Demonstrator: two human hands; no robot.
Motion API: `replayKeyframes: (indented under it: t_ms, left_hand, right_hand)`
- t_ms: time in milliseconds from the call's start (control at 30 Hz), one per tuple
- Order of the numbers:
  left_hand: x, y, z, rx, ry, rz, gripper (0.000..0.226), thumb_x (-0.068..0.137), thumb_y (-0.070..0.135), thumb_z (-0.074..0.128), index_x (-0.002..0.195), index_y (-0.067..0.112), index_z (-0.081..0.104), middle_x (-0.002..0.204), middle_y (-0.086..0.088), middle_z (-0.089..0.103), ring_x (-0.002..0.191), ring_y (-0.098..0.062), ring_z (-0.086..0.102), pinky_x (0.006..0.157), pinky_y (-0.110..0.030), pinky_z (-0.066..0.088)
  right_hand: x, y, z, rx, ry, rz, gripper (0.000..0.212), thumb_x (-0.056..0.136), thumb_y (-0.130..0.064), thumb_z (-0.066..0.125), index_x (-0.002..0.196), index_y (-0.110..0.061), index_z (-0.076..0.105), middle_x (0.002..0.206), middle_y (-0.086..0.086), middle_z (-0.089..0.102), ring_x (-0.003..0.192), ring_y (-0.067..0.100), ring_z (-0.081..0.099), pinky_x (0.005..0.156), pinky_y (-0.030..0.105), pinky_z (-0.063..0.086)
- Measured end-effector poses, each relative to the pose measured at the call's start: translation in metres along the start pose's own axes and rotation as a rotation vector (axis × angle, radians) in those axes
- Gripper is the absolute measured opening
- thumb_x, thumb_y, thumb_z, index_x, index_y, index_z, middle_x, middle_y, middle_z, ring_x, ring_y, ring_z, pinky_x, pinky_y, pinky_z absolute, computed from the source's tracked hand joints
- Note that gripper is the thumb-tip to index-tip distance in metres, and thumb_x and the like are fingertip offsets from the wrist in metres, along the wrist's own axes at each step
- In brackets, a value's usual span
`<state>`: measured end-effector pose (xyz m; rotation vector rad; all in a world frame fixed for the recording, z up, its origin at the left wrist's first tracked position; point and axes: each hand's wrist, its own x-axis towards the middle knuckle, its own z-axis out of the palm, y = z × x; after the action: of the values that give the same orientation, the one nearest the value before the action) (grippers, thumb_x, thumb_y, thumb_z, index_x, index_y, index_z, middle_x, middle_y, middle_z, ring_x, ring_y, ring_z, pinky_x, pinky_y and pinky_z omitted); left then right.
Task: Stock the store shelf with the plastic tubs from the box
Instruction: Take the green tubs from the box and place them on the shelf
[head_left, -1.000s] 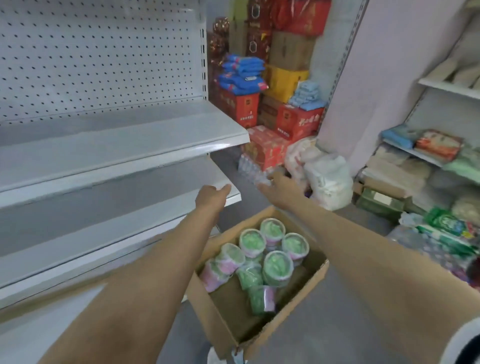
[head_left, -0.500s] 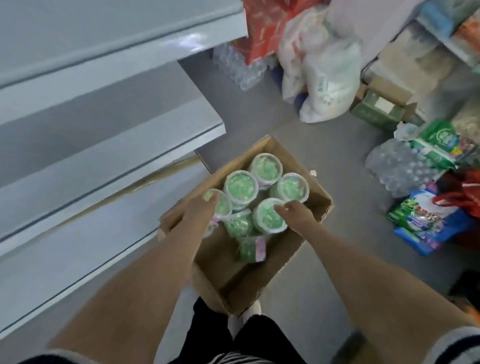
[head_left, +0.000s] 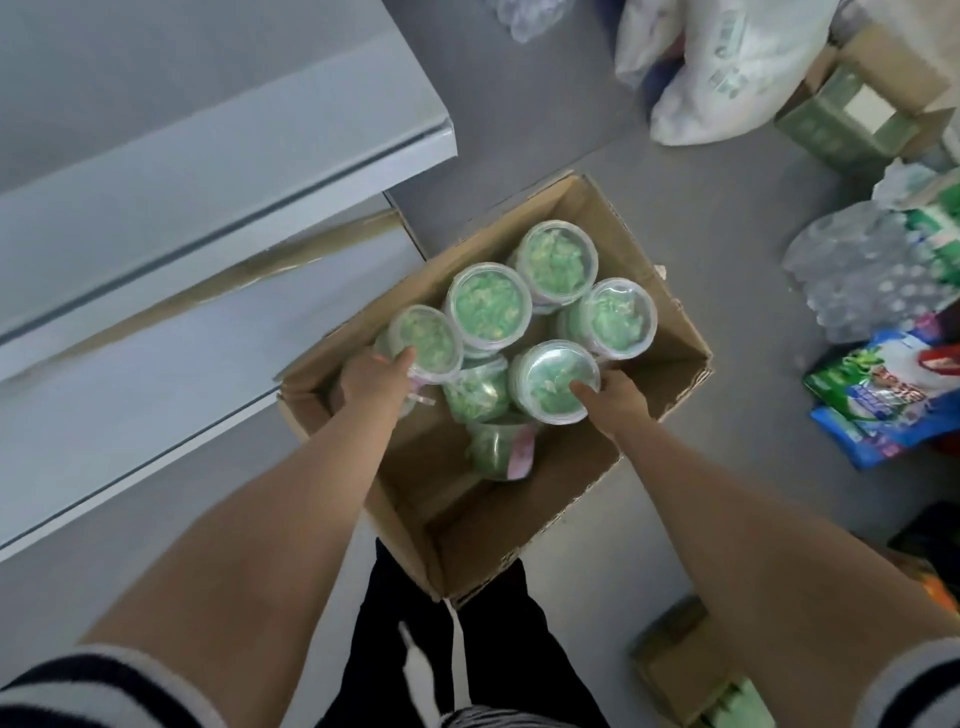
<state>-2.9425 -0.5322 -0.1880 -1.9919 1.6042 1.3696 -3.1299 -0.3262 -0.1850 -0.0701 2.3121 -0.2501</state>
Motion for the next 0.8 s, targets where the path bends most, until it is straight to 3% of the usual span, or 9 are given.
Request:
replayKeyframes:
  t_ms: [200, 333, 433, 533, 800]
  left_hand:
    - [-0.01, -0.014, 0.006, -0.167, 0.013, -0.077, 0.049, 0.08, 0.053, 0.064, 0.101, 0.008, 0.067, 0.098, -0.008, 0.069, 0.088, -0.024, 0.066, 0.073, -0.034, 0.054]
    - [-0.024, -0.04, 0.002, -0.3, -0.01, -0.107, 0.053, 0.077, 0.052, 0.067, 0.114, 0.015, 0.063, 0.107, -0.007, 0.066, 0.096, -0.024, 0.064, 0.082, -0.036, 0.056]
    - [-0.042, -0.058, -0.004, -0.513, -0.05, -0.167, 0.047, 0.076, 0.045, 0.074, 0.112, 0.018, 0.061, 0.107, -0.004, 0.065, 0.096, -0.021, 0.065, 0.086, -0.036, 0.056]
    - [-0.059, -0.072, -0.01, -0.732, -0.094, -0.19, 0.041, 0.081, 0.03, 0.074, 0.116, 0.014, 0.059, 0.114, -0.006, 0.063, 0.103, -0.02, 0.062, 0.087, -0.03, 0.054]
    - [-0.103, -0.084, -0.025, -0.957, -0.051, -0.239, 0.036, 0.088, 0.022, 0.068, 0.118, 0.006, 0.057, 0.114, -0.01, 0.061, 0.103, -0.017, 0.061, 0.094, -0.028, 0.052]
  right_hand:
    - [-0.006, 0.001, 0.003, 0.089, 0.012, 0.014, 0.053, 0.081, -0.052, 0.073, 0.116, -0.014, 0.063, 0.105, 0.0, 0.064, 0.096, 0.022, 0.06, 0.08, 0.03, 0.044]
    - [-0.018, 0.003, 0.007, 0.196, -0.039, -0.017, 0.055, 0.073, -0.055, 0.079, 0.102, -0.01, 0.067, 0.096, 0.003, 0.069, 0.091, 0.023, 0.067, 0.081, 0.035, 0.055]
    - [-0.03, 0.005, 0.007, 0.319, -0.118, -0.001, 0.057, 0.074, -0.049, 0.081, 0.108, -0.005, 0.066, 0.097, 0.006, 0.07, 0.09, 0.023, 0.069, 0.087, 0.039, 0.058]
    - [-0.045, 0.005, 0.002, 0.528, -0.241, 0.044, 0.05, 0.076, -0.037, 0.083, 0.109, -0.005, 0.063, 0.11, 0.013, 0.069, 0.1, 0.027, 0.068, 0.087, 0.04, 0.059]
    - [-0.086, -0.007, -0.022, 0.616, -0.386, -0.002, 0.056, 0.079, -0.031, 0.082, 0.123, -0.005, 0.059, 0.117, 0.014, 0.068, 0.101, 0.028, 0.068, 0.067, 0.032, 0.059]
